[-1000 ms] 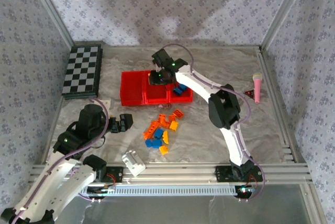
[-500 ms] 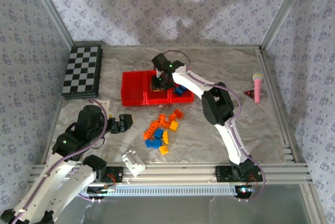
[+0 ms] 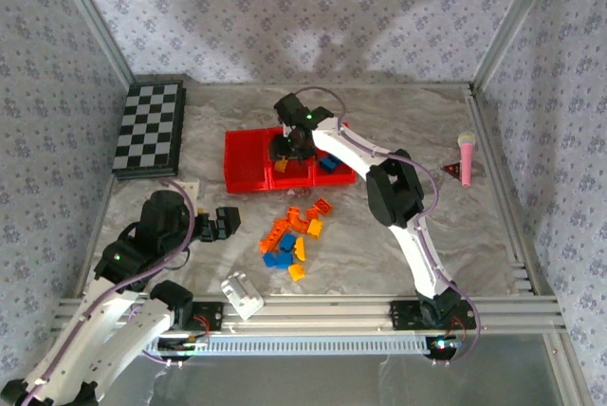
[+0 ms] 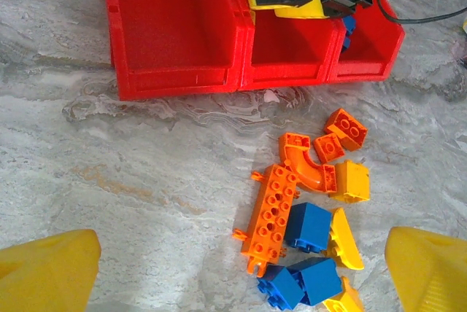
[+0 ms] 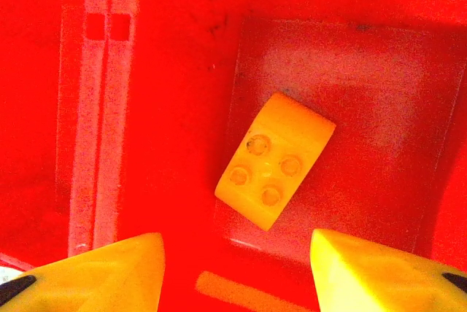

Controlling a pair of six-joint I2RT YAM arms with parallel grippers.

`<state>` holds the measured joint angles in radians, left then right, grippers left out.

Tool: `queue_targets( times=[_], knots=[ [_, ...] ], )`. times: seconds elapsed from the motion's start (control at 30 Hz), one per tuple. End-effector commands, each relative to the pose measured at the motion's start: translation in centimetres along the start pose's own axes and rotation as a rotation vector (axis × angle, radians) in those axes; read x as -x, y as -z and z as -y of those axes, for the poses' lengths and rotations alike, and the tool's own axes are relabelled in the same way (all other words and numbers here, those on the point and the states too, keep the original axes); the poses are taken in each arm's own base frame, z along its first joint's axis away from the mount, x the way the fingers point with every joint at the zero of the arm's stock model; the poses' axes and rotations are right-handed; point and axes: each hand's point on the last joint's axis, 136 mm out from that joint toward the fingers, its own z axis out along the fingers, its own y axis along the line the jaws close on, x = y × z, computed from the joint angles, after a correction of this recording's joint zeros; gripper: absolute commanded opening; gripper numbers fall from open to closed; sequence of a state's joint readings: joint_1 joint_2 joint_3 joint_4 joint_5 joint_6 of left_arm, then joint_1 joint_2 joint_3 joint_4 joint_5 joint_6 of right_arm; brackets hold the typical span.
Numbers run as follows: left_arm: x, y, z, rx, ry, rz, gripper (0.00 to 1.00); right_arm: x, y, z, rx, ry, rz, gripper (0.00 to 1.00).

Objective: Sort the legos into containers by color
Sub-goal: Place the lego in the container, then pick up the lego from the center of the table.

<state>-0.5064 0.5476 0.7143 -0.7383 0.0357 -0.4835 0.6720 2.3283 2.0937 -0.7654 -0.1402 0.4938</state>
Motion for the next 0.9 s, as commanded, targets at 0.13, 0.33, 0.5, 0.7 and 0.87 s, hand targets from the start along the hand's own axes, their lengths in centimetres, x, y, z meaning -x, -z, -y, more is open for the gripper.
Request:
queue_targets(
  times=[0.13,0.33,0.5,0.7,0.87],
  knots=[
    [0.0,0.4,0.5,-0.022,-0.003,-0.003,1.0,1.7,6.3,-3.5,0.028,0.031,0.094,0.57],
    [-0.8,0.0,2.3,-0.112,-0.02,-0.081,1.0,1.8,10.5,-4.1,0.028,0.044,0.167,0.58],
    [-2.3,-1.0,4.4,-0.21,-0.045,-0.205,1.0,-0.4,12.7,-3.1,0.026,0.046,0.171,0.61],
    [-4.6,-2.2,5.9,-0.255,-0.085,-0.343,1.0,-4.5,14.3,0.4,-0.035,0.022,0.182,0.65],
    [-5.9,-3.2,5.6,-0.2,-0.111,-0.39,1.0,-9.0,13.7,3.5,-0.111,0.061,0.104,0.66]
  ],
)
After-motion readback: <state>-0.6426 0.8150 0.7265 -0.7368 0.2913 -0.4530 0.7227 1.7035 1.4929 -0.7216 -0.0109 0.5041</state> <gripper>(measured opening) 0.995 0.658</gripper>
